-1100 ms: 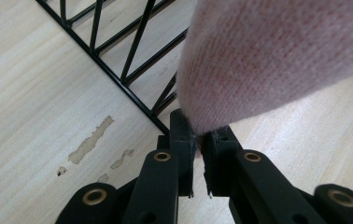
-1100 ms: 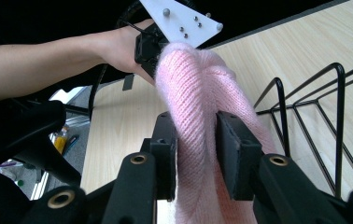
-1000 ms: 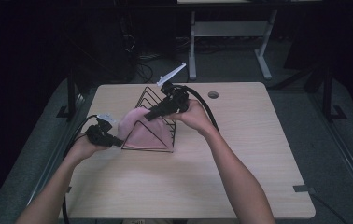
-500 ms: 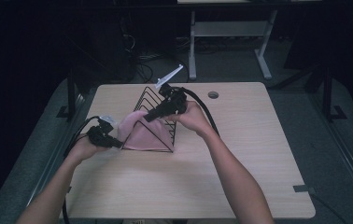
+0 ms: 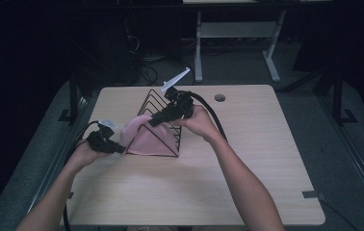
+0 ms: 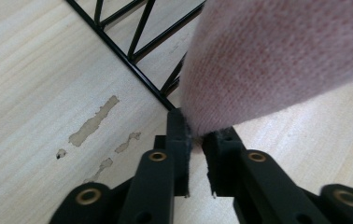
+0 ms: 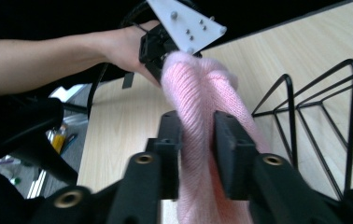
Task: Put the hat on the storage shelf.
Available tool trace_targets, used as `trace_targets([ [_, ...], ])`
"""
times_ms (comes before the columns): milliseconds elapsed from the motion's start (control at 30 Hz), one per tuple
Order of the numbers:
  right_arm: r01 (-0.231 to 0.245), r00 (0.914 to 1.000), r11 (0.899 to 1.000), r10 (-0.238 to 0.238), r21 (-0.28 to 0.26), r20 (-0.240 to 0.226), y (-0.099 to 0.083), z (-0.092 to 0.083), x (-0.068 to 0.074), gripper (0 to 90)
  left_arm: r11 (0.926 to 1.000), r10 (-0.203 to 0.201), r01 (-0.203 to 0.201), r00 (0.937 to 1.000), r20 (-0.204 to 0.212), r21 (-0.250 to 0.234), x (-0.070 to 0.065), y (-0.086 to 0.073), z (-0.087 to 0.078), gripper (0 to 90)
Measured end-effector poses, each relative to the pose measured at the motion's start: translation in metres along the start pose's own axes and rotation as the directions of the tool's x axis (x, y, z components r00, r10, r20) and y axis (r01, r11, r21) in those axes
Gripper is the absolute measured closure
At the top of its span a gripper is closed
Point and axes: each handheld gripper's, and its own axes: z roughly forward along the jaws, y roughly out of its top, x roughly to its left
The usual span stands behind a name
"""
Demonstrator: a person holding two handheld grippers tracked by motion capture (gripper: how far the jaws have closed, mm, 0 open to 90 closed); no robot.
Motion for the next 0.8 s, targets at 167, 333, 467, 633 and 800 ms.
trace_targets([
  [167, -0.011, 0.9999, 0.999, 0.011, -0.039, -0.013, -0.004, -0.009, 0.001, 62.0, 0.9998, 0.006, -0.007, 1.0, -0.003, -0.017, -0.001, 0.0, -0.009, 73.4],
  [333, -0.028, 0.9996, 0.997, 0.028, -0.066, -0.001, -0.008, -0.021, 0.002, 56.5, 0.9994, -0.004, 0.003, 0.9998, -0.02, -0.035, 0.0, 0.0, -0.014, 68.3],
  [467, -0.044, 0.9981, 0.996, 0.047, -0.071, 0.04, -0.013, -0.03, 0.001, 50.5, 0.9989, -0.011, 0.01, 0.9997, -0.02, -0.045, -0.003, 0.0, -0.016, 65.3],
  [633, -0.055, 0.9963, 0.994, 0.061, -0.09, 0.061, -0.018, -0.039, 0.001, 47.5, 0.9988, -0.007, 0.006, 0.9998, -0.02, -0.048, -0.005, 0.0, -0.017, 63.6],
  [800, -0.065, 0.993, 0.994, 0.073, -0.085, 0.093, -0.027, -0.048, -0.002, 44.9, 0.9983, -0.008, 0.007, 0.9998, -0.02, -0.057, -0.006, 0.002, -0.021, 61.0],
])
